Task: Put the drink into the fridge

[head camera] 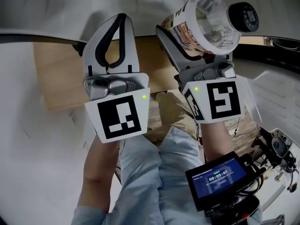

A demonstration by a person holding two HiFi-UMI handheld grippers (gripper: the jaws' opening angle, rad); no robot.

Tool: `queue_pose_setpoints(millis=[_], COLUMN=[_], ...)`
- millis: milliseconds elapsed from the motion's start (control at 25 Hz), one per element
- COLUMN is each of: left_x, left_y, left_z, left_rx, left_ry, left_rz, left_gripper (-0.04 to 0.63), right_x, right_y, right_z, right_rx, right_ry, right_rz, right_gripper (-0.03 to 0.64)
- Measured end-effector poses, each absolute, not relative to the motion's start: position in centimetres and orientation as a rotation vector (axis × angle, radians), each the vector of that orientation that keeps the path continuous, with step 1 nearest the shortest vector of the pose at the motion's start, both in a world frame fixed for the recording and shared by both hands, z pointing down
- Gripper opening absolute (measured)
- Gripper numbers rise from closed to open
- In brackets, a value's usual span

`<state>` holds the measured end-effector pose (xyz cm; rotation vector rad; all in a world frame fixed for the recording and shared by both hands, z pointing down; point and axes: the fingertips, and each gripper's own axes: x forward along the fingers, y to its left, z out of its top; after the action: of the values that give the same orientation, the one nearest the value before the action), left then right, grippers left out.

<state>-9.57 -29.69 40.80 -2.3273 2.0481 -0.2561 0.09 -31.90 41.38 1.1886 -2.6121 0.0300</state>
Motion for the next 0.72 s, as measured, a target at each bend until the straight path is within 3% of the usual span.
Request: queue_pose_setpoints(millis=[720], left_x=[-11.6], left_y=[-34.1], left_z=[39.6], left_rx=[-2.290], left_ry=[2.092], left_rz=[-0.229], left_gripper=[0.009], right_x=[-2.1], right_y=[-39.9], right_z=[40.4], right_rx=[1.204], right_ry=[-2.634], right_rz=[-0.023], right_gripper=[0.403])
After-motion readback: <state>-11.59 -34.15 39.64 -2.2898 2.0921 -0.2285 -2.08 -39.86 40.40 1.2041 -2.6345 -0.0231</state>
